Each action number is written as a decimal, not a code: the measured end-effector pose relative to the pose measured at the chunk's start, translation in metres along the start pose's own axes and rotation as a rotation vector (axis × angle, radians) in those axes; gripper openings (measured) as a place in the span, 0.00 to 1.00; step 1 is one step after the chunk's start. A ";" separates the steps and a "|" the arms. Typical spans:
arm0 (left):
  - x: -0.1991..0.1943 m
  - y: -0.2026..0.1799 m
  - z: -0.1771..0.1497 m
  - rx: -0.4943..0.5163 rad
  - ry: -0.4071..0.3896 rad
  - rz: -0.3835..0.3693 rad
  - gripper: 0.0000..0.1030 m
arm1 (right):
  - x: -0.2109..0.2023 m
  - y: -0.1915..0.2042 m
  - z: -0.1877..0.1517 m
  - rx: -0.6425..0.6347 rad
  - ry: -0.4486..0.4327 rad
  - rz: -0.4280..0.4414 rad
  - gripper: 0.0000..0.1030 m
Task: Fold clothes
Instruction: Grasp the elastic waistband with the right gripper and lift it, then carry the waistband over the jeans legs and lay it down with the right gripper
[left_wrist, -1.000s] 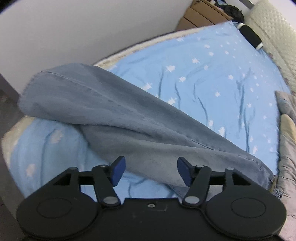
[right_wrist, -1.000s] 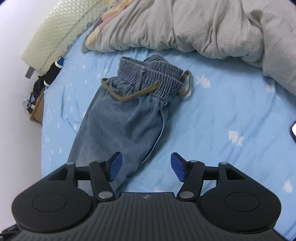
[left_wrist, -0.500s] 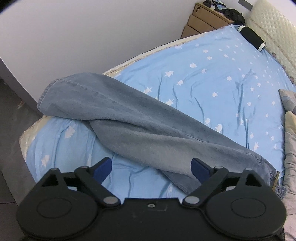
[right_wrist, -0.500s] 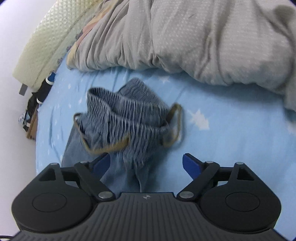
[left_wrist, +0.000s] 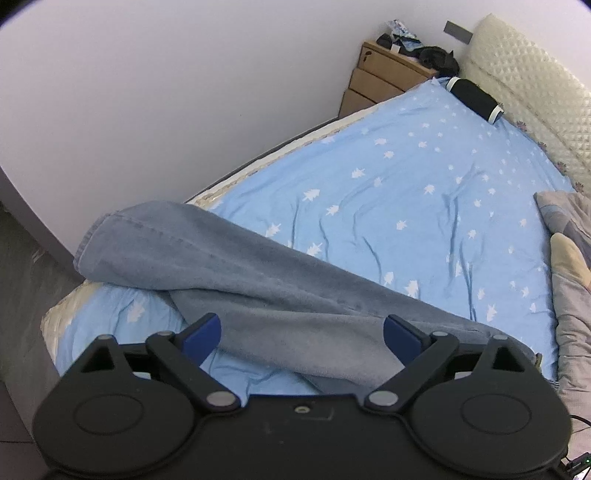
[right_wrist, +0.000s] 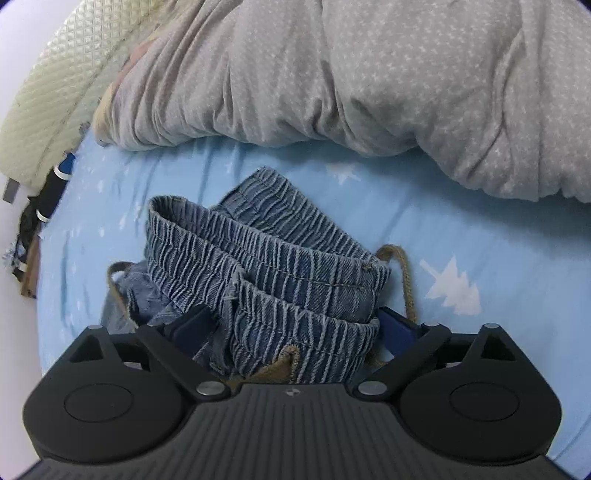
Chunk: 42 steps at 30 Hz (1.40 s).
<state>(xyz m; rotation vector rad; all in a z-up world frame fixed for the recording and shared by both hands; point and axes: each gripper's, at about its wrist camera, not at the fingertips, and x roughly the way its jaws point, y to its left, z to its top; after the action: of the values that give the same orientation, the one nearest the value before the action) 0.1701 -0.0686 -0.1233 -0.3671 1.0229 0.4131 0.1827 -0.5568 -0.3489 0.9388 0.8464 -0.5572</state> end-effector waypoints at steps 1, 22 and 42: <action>0.000 -0.001 -0.001 -0.001 0.005 0.004 0.92 | -0.001 -0.001 -0.002 0.000 -0.004 -0.014 0.82; -0.007 -0.050 -0.025 0.144 0.012 -0.013 0.92 | -0.069 -0.015 0.002 0.103 -0.136 0.125 0.30; 0.013 -0.044 -0.032 0.201 0.071 -0.033 0.92 | -0.076 -0.049 0.003 0.118 -0.218 0.074 0.29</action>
<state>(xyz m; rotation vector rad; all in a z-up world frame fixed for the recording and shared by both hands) 0.1741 -0.1203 -0.1451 -0.2188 1.1159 0.2660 0.1050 -0.5794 -0.3079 0.9924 0.5858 -0.6376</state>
